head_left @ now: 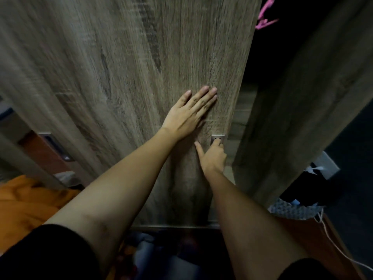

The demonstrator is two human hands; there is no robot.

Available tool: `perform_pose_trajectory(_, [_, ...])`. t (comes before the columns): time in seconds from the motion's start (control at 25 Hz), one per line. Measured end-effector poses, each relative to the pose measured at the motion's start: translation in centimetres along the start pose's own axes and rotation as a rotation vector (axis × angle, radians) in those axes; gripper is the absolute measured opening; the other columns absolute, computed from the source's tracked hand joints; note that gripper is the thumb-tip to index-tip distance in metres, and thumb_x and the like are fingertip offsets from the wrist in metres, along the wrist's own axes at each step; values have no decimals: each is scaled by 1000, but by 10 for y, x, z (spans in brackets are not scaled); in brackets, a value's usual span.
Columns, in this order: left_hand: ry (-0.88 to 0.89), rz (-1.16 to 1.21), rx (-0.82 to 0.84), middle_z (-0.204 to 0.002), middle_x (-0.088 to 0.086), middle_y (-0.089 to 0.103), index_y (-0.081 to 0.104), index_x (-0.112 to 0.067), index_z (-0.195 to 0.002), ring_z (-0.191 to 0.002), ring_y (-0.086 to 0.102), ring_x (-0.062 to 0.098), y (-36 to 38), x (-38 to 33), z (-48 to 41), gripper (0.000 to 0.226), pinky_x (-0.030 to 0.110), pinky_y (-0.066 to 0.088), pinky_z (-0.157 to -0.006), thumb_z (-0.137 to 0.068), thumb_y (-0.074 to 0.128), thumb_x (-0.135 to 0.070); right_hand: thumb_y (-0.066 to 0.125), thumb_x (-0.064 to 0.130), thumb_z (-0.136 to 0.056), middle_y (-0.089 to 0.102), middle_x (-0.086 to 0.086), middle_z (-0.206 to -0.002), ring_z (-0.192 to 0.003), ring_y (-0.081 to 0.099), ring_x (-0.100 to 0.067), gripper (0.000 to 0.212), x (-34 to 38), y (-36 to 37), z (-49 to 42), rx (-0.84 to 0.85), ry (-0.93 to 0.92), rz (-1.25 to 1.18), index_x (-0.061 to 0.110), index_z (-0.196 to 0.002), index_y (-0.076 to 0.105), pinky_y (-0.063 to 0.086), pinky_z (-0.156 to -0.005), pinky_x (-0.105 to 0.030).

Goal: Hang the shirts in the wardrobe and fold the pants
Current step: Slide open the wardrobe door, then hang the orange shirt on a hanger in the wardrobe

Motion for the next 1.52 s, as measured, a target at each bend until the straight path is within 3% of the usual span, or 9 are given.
perform_pose_trajectory(0.56, [-74, -124, 112, -152, 1, 34, 21, -13, -148, -140, 26, 19, 11, 171, 165, 67, 40, 21, -108, -93, 43, -45, 52, 52, -87, 47, -19, -127, -107, 56, -37, 62, 174, 134, 95, 100, -2, -152, 6, -126, 39, 48, -84, -40])
perform_pose_trajectory(0.8, [-84, -144, 131, -151, 2, 34, 17, -13, -148, -139, 21, 20, 15, 214, 206, 65, 41, 22, -109, -95, 37, -44, 54, 32, -89, 44, -19, -128, -109, 55, -38, 45, 211, 168, 116, 145, -3, -180, 8, -124, 38, 48, -84, -40])
perform_pose_trajectory(1.12, [-79, -111, 151, -150, -1, 36, 24, -14, -146, -139, 28, 19, 19, 224, 212, 62, 40, 24, -108, -94, 37, -45, 53, 37, -90, 42, -19, -129, -111, 52, -37, 53, 217, 180, 118, 121, -12, -126, 8, -130, 37, 46, -87, -39])
perform_pose_trajectory(1.32, [-315, 73, 335, -153, 6, 31, 26, -12, -147, -140, 30, 22, -19, 209, 210, 61, 40, 32, -108, -91, 34, -35, 60, 26, -85, 43, -22, -128, -115, 50, -40, 52, 205, 171, 118, 185, -78, -178, 2, -126, 37, 43, -93, -42])
perform_pose_trajectory(1.44, [-491, 104, 429, -146, 13, 42, 40, -5, -140, -135, 40, 27, -70, 188, 259, 57, 42, 39, -104, -89, 35, -31, 65, 16, -80, 39, -19, -135, -119, 47, -36, 59, 190, 166, 140, 253, -75, -300, 3, -131, 37, 41, -99, -43])
perform_pose_trajectory(1.52, [-633, 102, 456, -141, 14, 48, 48, -4, -134, -131, 44, 29, -112, 175, 307, 54, 43, 41, -102, -87, 39, -29, 64, 7, -79, 43, -20, -128, -112, 52, -33, 49, 204, 160, 163, 263, -221, -456, 2, -123, 45, 43, -97, -41])
Point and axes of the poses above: each hand's wrist, its own z-axis away from the middle knuckle, its own y-axis out of the palm, x = y × z, the point moved 5 cm from there along -z, towards the middle knuckle
